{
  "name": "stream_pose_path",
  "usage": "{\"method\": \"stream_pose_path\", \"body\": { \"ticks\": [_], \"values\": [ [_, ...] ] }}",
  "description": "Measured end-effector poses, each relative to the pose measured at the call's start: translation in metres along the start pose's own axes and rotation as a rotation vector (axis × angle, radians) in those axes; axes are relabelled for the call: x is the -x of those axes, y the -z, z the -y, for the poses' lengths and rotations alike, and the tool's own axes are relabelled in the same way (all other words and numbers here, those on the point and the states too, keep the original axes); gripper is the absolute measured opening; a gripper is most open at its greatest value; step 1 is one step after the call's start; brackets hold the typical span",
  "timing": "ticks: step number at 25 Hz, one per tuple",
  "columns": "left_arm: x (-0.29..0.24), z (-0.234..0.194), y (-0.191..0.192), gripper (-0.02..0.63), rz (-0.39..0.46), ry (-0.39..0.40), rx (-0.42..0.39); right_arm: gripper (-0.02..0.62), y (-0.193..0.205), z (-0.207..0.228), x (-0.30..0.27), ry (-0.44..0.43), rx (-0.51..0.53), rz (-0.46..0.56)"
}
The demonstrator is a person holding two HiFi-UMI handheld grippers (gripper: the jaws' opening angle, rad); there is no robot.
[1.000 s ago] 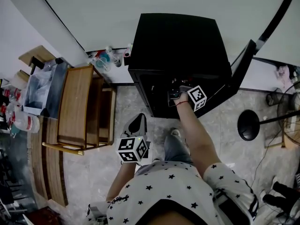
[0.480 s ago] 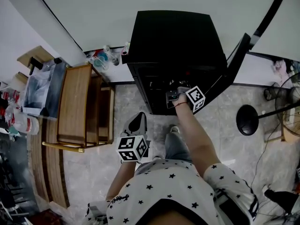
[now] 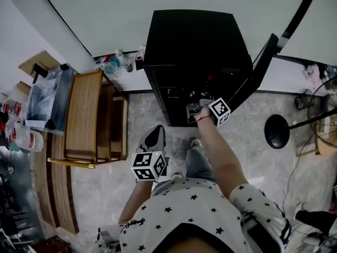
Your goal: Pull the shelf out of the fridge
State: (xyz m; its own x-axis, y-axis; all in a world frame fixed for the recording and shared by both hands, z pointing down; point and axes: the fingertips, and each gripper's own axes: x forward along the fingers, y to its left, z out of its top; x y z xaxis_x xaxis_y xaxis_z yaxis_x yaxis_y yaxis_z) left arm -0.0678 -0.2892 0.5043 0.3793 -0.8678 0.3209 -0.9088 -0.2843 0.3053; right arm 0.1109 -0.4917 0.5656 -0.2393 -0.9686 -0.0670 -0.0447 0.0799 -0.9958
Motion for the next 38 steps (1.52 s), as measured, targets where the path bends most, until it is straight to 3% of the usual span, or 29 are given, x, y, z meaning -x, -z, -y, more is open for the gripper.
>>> {"method": "stream_pose_path", "body": {
  "ticks": [38],
  "values": [
    [0.072, 0.019, 0.012, 0.014, 0.023, 0.089, -0.029, 0.011, 0.034, -0.012, 0.11, 0.0, -0.01, 0.011]
  ]
}}
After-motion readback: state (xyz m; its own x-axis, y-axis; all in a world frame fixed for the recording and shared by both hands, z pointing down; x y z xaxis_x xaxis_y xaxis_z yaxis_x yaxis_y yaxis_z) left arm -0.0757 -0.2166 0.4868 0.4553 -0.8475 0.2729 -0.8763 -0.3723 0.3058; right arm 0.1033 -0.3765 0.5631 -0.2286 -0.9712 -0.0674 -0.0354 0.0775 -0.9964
